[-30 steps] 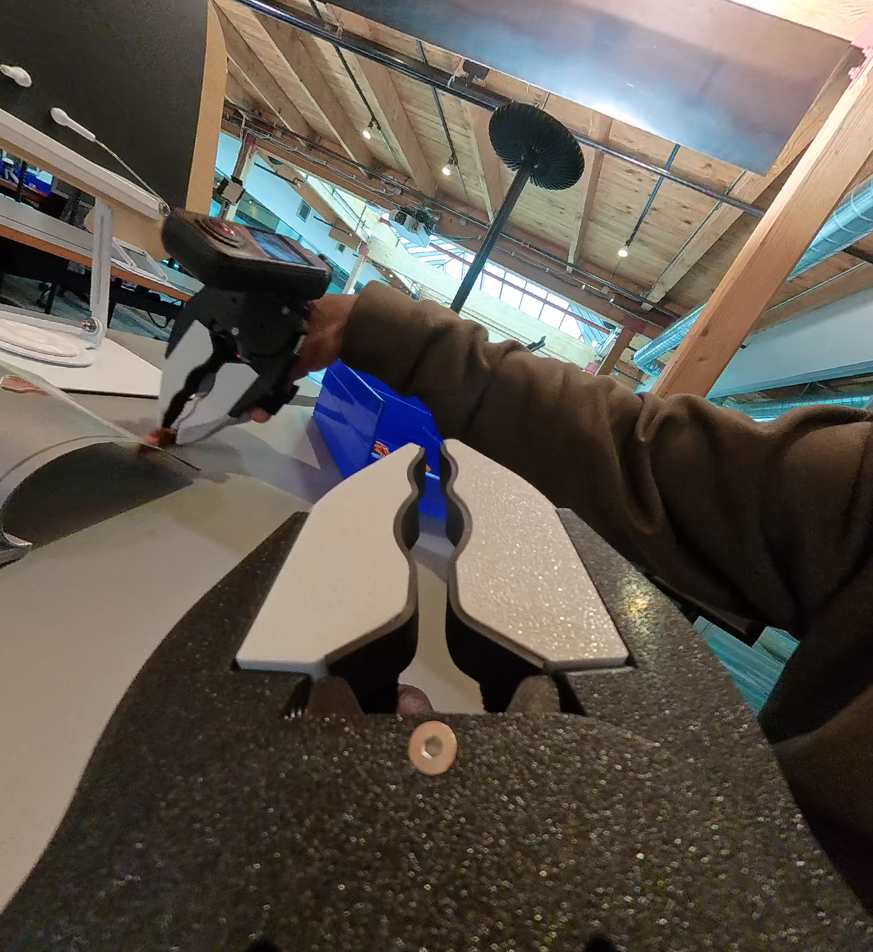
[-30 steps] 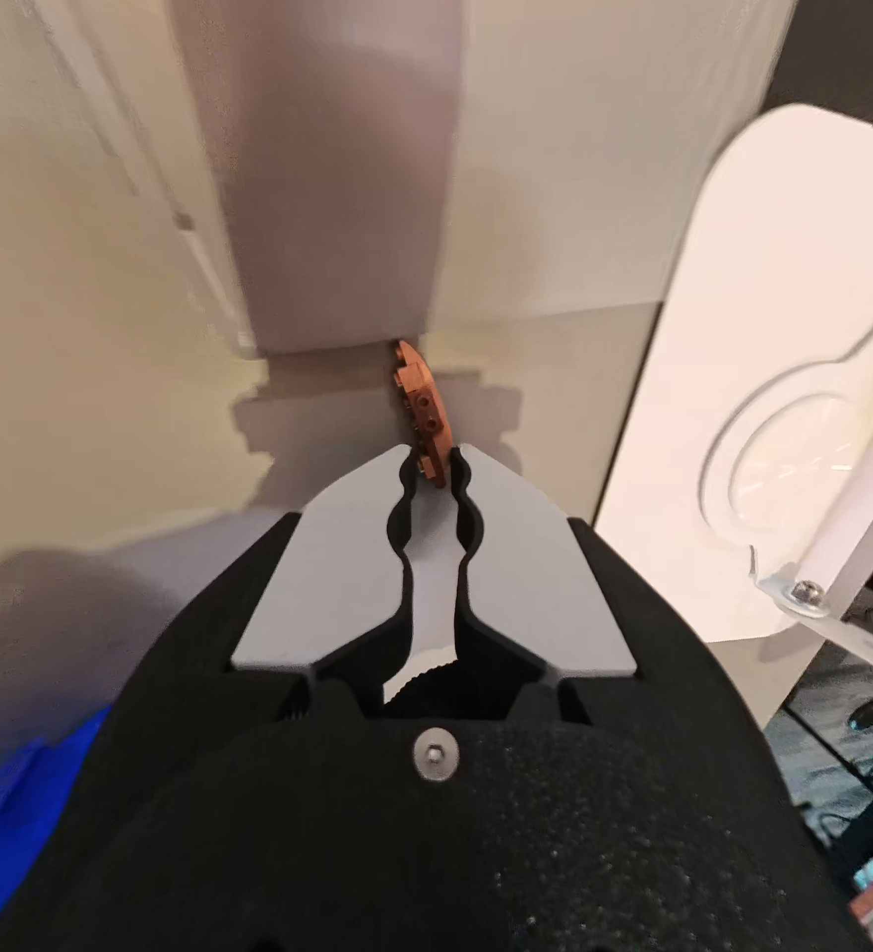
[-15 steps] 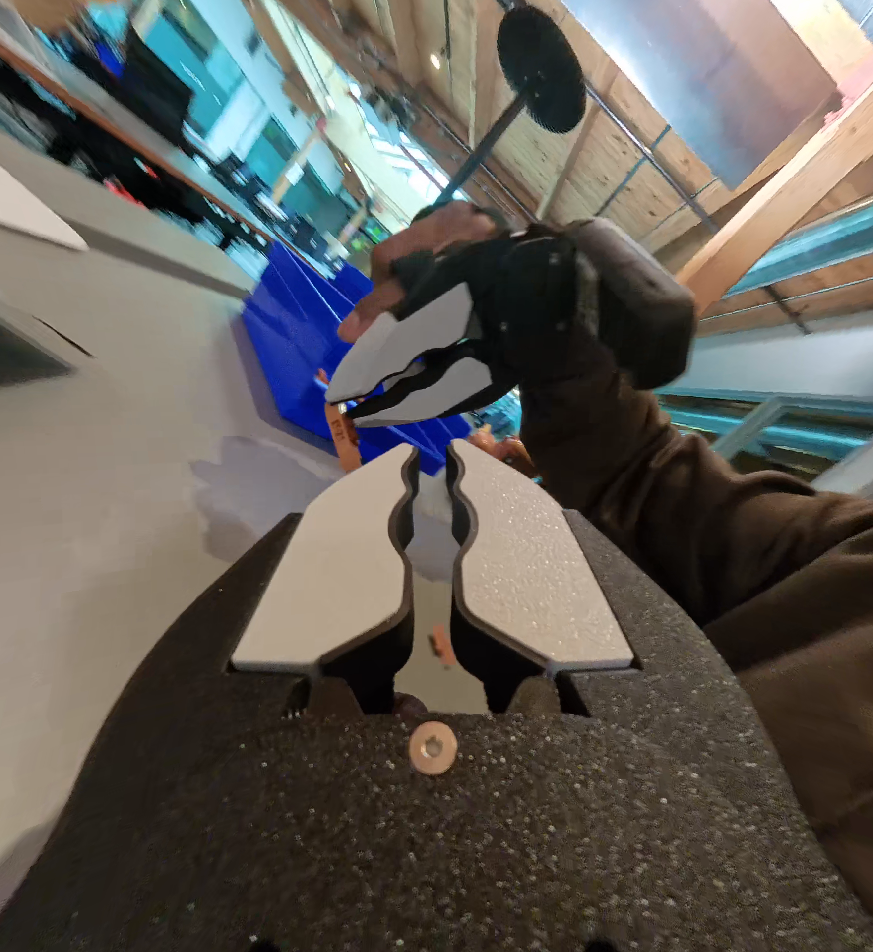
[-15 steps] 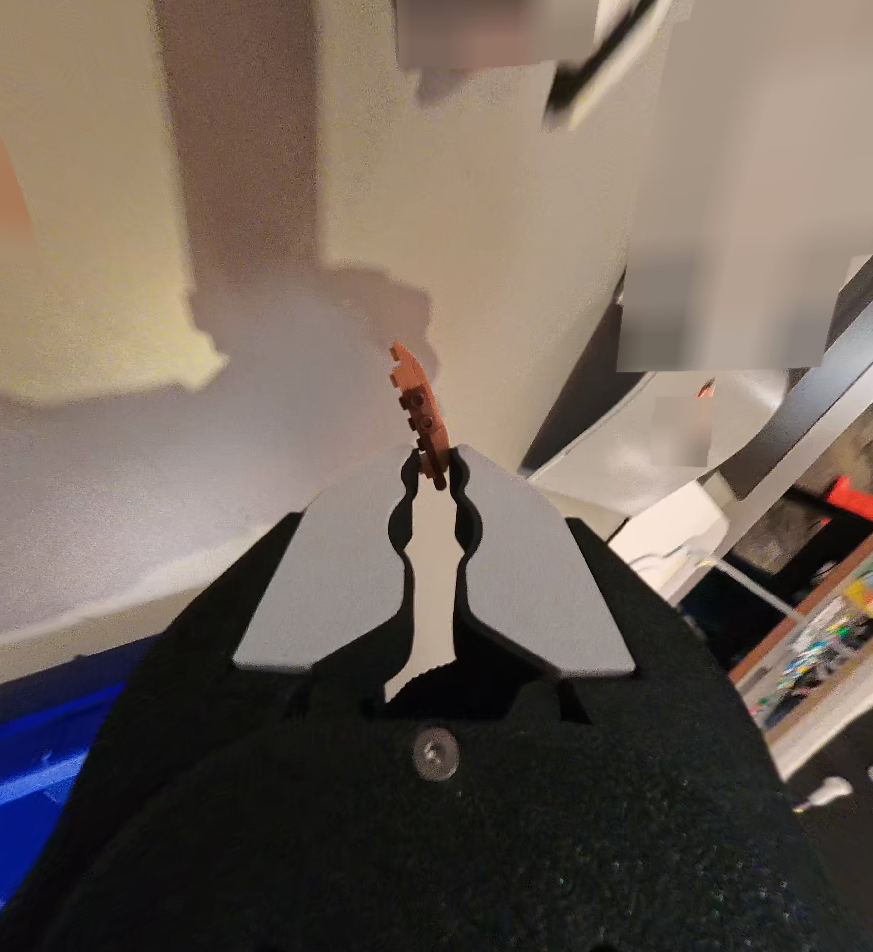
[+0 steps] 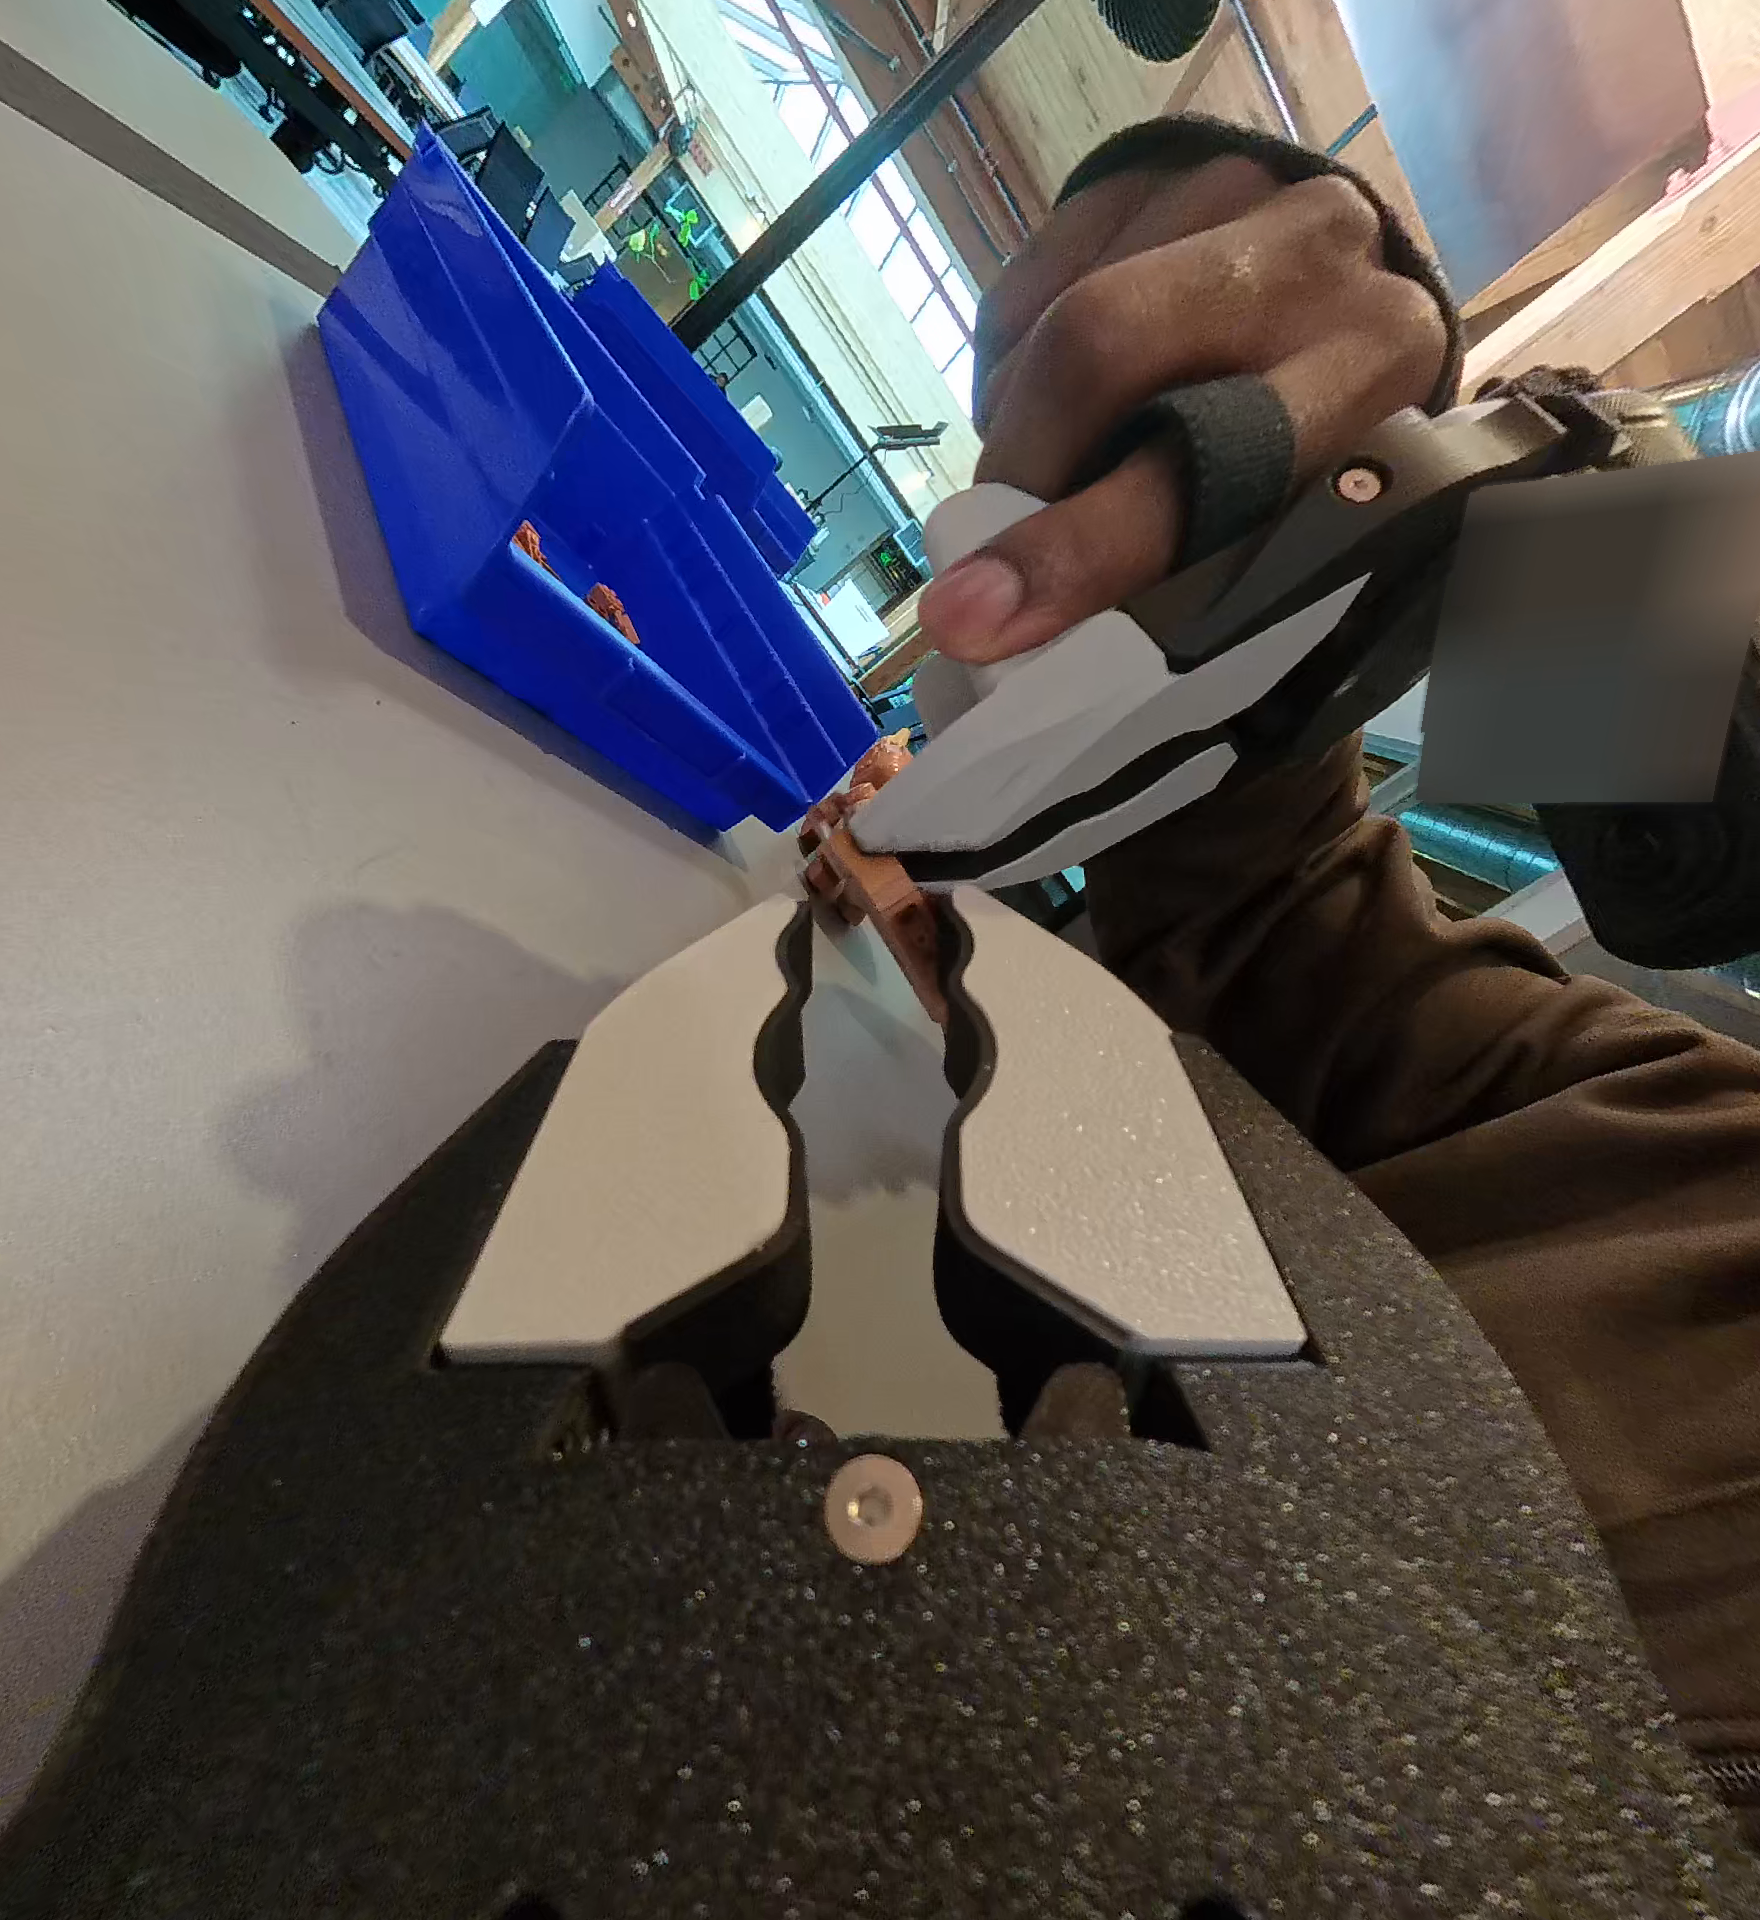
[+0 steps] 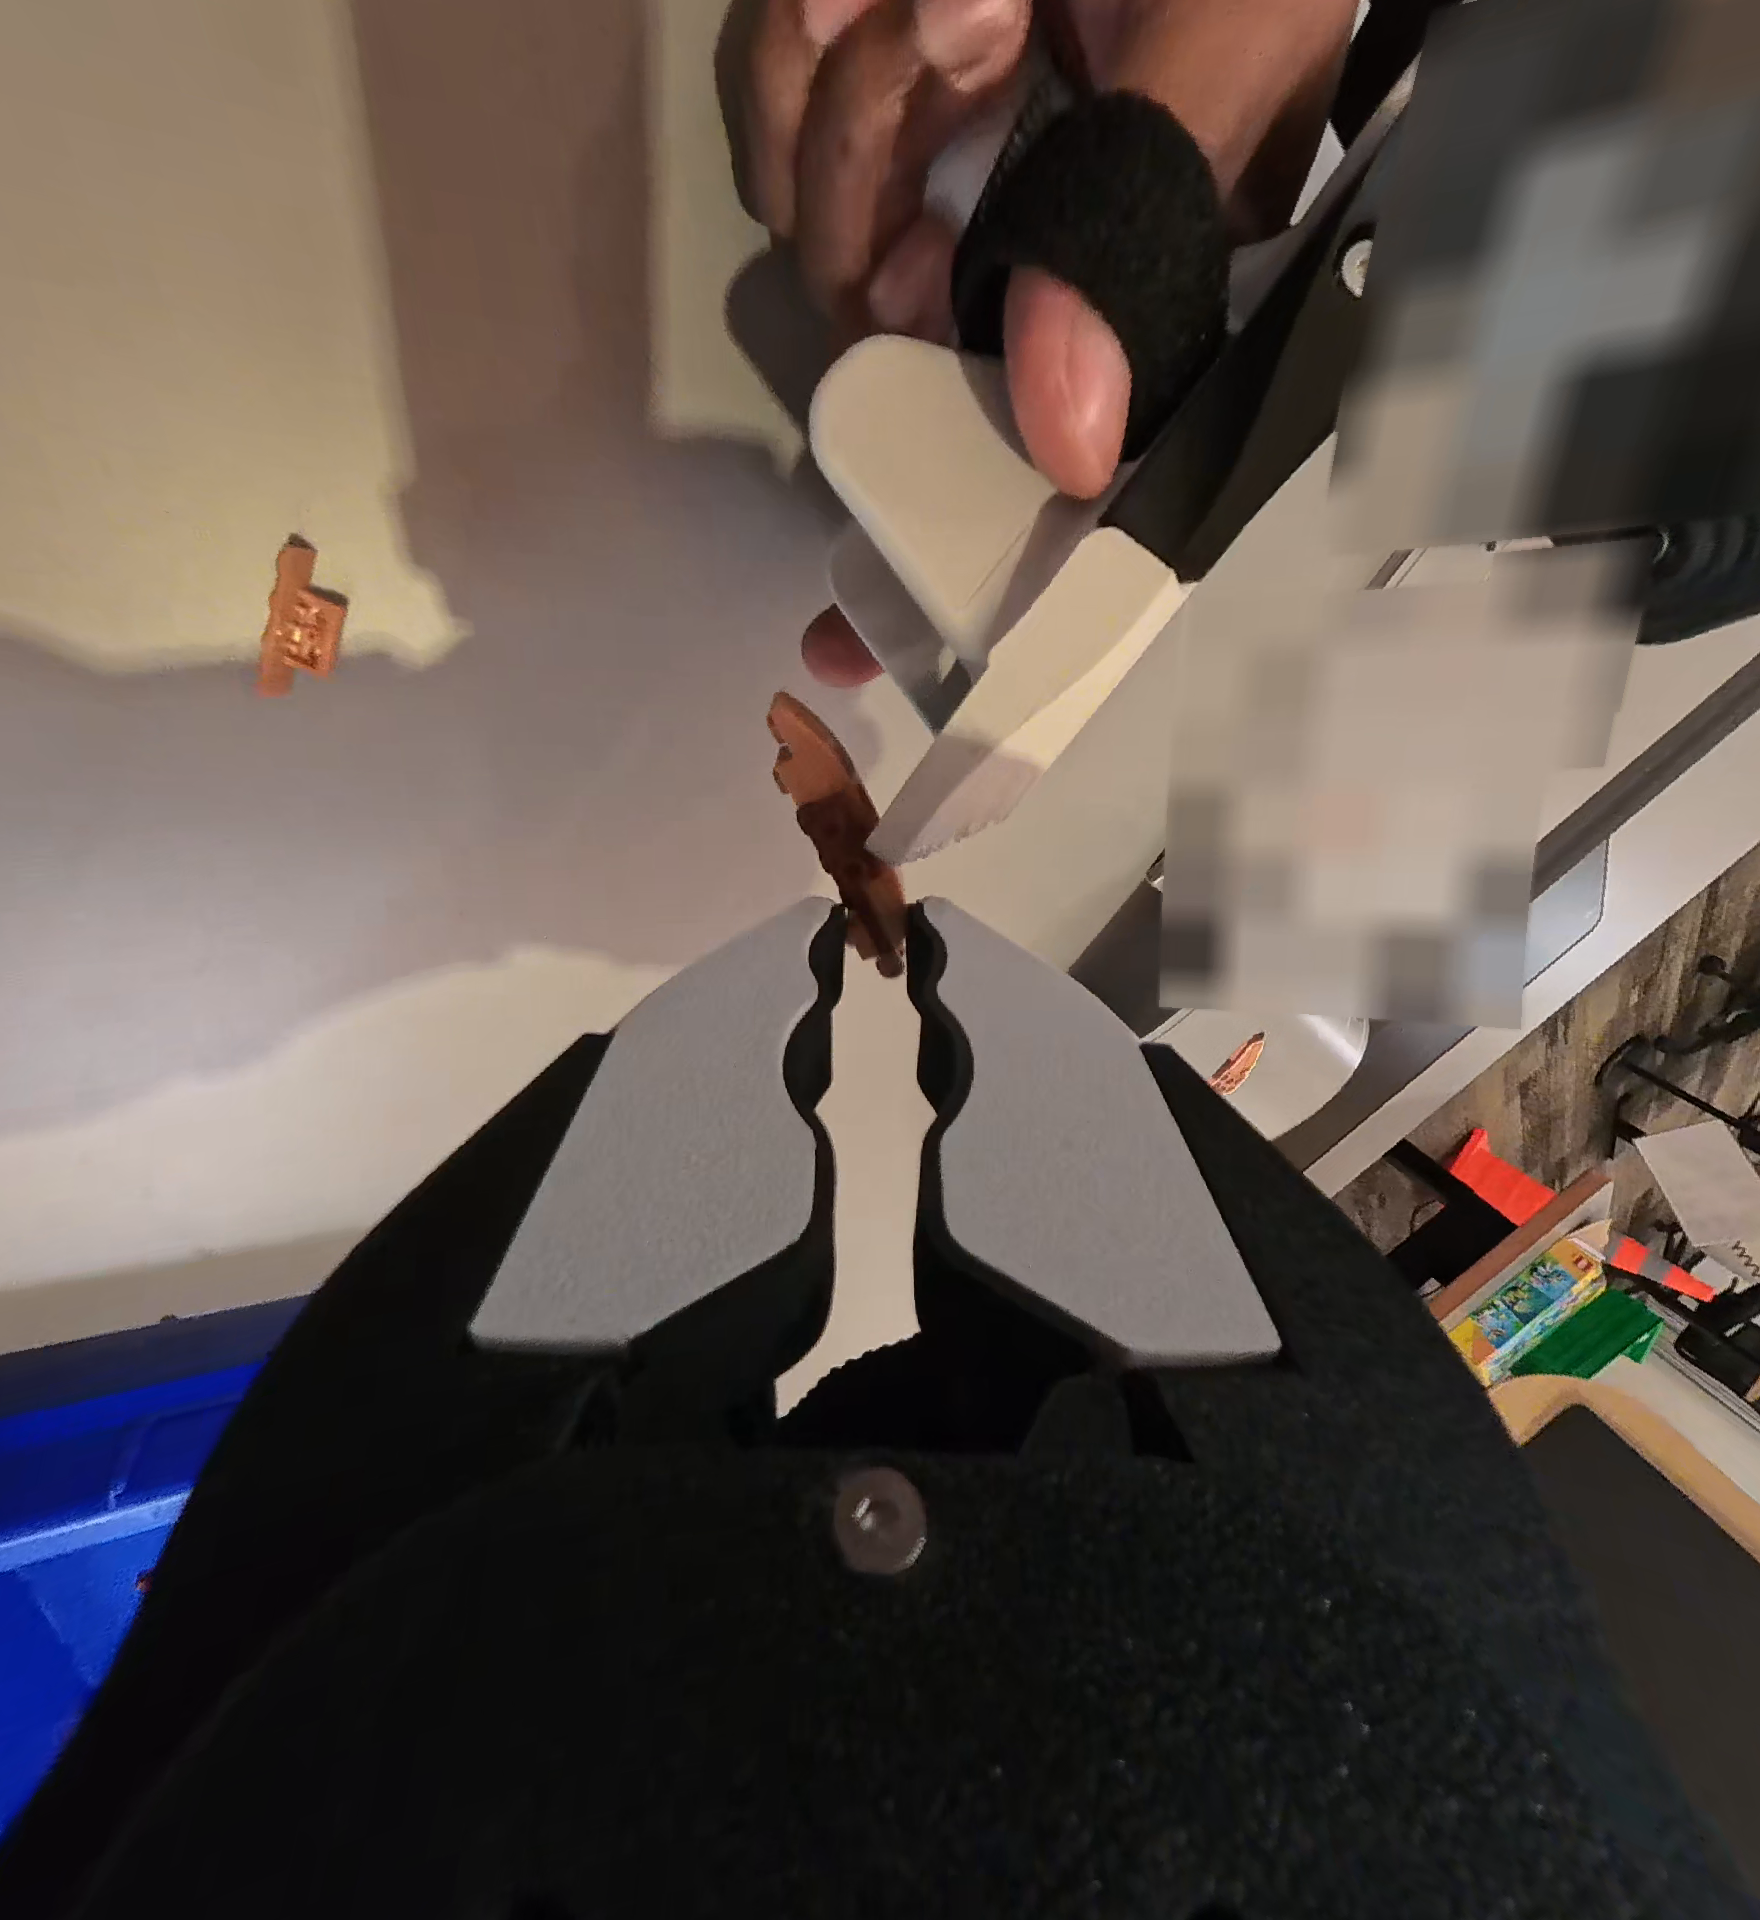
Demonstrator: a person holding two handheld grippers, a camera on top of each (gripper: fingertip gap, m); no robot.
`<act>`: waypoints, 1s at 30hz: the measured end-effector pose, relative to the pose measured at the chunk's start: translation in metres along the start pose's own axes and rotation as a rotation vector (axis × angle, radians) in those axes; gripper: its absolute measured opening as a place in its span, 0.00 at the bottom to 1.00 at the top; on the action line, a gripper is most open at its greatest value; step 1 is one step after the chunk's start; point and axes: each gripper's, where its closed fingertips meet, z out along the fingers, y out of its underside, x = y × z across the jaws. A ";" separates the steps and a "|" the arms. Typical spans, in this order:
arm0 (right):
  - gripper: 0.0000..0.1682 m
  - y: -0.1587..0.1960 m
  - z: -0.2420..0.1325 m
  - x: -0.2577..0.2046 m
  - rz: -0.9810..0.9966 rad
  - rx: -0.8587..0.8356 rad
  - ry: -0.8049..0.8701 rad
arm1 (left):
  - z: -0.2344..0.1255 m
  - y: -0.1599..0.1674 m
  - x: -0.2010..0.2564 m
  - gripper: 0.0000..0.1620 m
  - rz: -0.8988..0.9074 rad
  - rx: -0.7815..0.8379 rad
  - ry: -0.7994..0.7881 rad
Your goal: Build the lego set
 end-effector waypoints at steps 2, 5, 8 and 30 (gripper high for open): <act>0.06 0.000 0.001 0.002 0.001 0.003 0.003 | -0.001 -0.001 0.003 0.15 -0.008 0.005 0.018; 0.06 -0.001 0.002 0.004 -0.002 0.006 0.002 | -0.001 -0.001 0.004 0.15 -0.008 0.001 0.017; 0.06 -0.004 0.004 0.004 -0.010 0.011 -0.008 | 0.001 0.001 0.003 0.15 0.006 -0.014 -0.004; 0.28 -0.007 -0.017 0.013 0.999 0.510 0.925 | -0.034 -0.055 0.024 0.09 0.115 0.622 0.147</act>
